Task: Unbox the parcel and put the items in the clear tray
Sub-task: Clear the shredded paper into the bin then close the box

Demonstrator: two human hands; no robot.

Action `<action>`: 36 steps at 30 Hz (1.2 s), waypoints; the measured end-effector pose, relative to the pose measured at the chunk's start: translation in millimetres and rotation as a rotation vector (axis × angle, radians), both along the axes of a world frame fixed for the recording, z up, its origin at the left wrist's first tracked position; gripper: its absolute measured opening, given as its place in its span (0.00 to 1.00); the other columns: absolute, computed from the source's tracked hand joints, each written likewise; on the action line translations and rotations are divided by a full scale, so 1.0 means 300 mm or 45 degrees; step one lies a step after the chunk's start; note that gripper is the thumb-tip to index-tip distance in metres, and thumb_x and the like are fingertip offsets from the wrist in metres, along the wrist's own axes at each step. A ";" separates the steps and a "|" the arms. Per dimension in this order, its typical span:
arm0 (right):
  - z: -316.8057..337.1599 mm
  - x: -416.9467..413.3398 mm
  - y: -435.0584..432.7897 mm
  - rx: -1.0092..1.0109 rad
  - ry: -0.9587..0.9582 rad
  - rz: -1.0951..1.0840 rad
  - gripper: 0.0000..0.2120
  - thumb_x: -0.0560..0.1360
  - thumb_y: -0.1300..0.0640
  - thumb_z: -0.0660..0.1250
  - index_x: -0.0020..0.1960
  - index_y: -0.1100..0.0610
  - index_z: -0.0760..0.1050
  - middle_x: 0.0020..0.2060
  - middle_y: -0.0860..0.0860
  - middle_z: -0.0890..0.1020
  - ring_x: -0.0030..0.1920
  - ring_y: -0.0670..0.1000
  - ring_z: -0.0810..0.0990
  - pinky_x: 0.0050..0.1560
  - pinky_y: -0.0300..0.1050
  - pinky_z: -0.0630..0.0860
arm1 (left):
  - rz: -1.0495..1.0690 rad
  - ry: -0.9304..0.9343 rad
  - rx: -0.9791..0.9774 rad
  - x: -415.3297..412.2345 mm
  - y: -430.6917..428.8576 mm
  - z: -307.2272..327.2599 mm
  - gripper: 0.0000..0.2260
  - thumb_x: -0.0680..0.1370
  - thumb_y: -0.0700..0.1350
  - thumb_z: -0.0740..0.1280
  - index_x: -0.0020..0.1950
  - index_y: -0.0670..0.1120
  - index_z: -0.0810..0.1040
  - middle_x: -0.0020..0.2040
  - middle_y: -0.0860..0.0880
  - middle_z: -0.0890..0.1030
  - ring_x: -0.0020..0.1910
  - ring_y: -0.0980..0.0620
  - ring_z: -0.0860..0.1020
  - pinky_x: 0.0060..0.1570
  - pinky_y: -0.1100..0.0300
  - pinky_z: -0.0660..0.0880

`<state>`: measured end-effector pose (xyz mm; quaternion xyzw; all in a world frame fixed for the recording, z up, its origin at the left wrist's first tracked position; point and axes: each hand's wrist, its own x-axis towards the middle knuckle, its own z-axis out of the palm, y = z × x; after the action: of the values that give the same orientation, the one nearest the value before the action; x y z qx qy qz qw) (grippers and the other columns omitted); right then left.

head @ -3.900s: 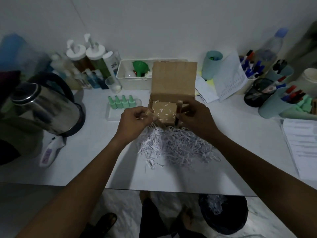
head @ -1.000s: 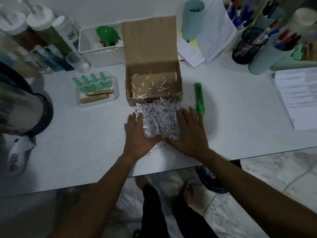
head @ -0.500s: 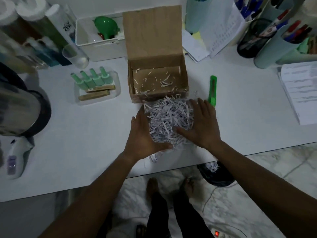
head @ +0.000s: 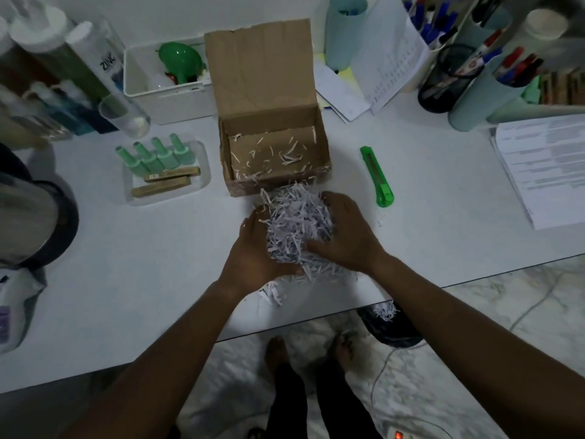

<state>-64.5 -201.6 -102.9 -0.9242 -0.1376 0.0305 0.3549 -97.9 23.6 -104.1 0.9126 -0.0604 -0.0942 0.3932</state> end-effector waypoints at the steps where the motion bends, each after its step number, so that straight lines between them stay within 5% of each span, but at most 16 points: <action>1: -0.002 -0.020 -0.002 0.034 0.011 0.013 0.46 0.66 0.32 0.72 0.73 0.59 0.64 0.67 0.56 0.71 0.68 0.55 0.69 0.68 0.56 0.69 | 0.014 0.043 -0.064 0.002 0.005 0.008 0.58 0.52 0.70 0.79 0.76 0.55 0.58 0.74 0.53 0.66 0.72 0.54 0.68 0.72 0.52 0.67; 4: -0.004 -0.044 -0.030 0.049 0.029 -0.013 0.53 0.62 0.27 0.71 0.77 0.49 0.55 0.76 0.51 0.58 0.75 0.53 0.61 0.70 0.53 0.67 | 0.024 -0.032 -0.231 0.004 0.047 0.020 0.59 0.51 0.65 0.83 0.76 0.56 0.57 0.73 0.60 0.67 0.70 0.62 0.70 0.69 0.54 0.72; 7: -0.009 -0.036 -0.050 -0.028 -0.065 0.106 0.61 0.57 0.23 0.71 0.79 0.46 0.47 0.79 0.51 0.48 0.79 0.52 0.50 0.72 0.61 0.63 | -0.098 -0.123 -0.282 0.001 0.073 0.038 0.67 0.49 0.64 0.84 0.79 0.56 0.49 0.78 0.51 0.58 0.75 0.54 0.66 0.69 0.46 0.71; 11: -0.042 -0.017 -0.012 -0.310 -0.129 0.370 0.63 0.55 0.17 0.65 0.80 0.43 0.44 0.80 0.54 0.47 0.79 0.57 0.48 0.75 0.65 0.54 | -0.529 -0.305 0.286 0.031 0.069 0.023 0.71 0.50 0.80 0.70 0.81 0.48 0.42 0.81 0.43 0.42 0.79 0.48 0.51 0.76 0.52 0.56; 16: -0.065 -0.008 0.006 -0.425 -0.230 0.366 0.51 0.63 0.20 0.60 0.79 0.45 0.56 0.74 0.56 0.64 0.72 0.60 0.62 0.70 0.56 0.60 | -0.523 -0.160 0.474 0.067 0.050 -0.007 0.62 0.59 0.77 0.68 0.81 0.46 0.45 0.80 0.42 0.54 0.76 0.38 0.56 0.72 0.41 0.57; 19: -0.057 -0.015 0.004 -0.340 -0.321 0.403 0.38 0.71 0.29 0.64 0.72 0.51 0.69 0.66 0.58 0.73 0.61 0.61 0.70 0.57 0.54 0.70 | -0.581 -0.305 0.340 0.098 0.021 0.010 0.44 0.65 0.55 0.80 0.74 0.38 0.66 0.71 0.34 0.70 0.71 0.35 0.69 0.71 0.41 0.63; 22: -0.043 -0.032 0.009 -0.224 -0.304 0.414 0.29 0.74 0.40 0.69 0.68 0.56 0.74 0.60 0.60 0.75 0.53 0.60 0.71 0.53 0.50 0.70 | -0.513 -0.528 0.185 0.093 0.018 -0.009 0.21 0.68 0.38 0.76 0.59 0.34 0.80 0.55 0.33 0.82 0.55 0.36 0.81 0.57 0.45 0.77; 25: -0.023 -0.056 0.008 -0.132 -0.211 0.343 0.25 0.74 0.49 0.72 0.67 0.59 0.75 0.57 0.61 0.76 0.53 0.59 0.72 0.53 0.49 0.71 | -0.501 -0.405 0.076 0.100 0.023 -0.001 0.18 0.72 0.37 0.75 0.61 0.36 0.80 0.58 0.37 0.82 0.57 0.38 0.81 0.59 0.46 0.77; 29: 0.030 -0.104 -0.014 -0.032 -0.103 0.192 0.26 0.76 0.44 0.66 0.67 0.59 0.74 0.57 0.61 0.76 0.56 0.61 0.74 0.57 0.50 0.73 | -0.499 -0.372 -0.069 0.116 -0.029 0.050 0.17 0.69 0.41 0.78 0.56 0.37 0.83 0.52 0.38 0.84 0.52 0.39 0.82 0.50 0.46 0.79; 36: 0.186 -0.208 -0.177 0.007 -0.095 -0.115 0.27 0.68 0.65 0.78 0.65 0.64 0.75 0.60 0.65 0.77 0.62 0.64 0.76 0.61 0.55 0.75 | -0.551 -0.472 -0.150 0.099 -0.246 0.186 0.10 0.71 0.39 0.75 0.51 0.36 0.84 0.48 0.37 0.84 0.49 0.40 0.83 0.48 0.45 0.79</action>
<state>-126.8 -254.6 -47.0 -0.9290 -0.1088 -0.0204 0.3532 -68.1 -50.3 -48.4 0.8557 -0.3300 -0.0038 0.3985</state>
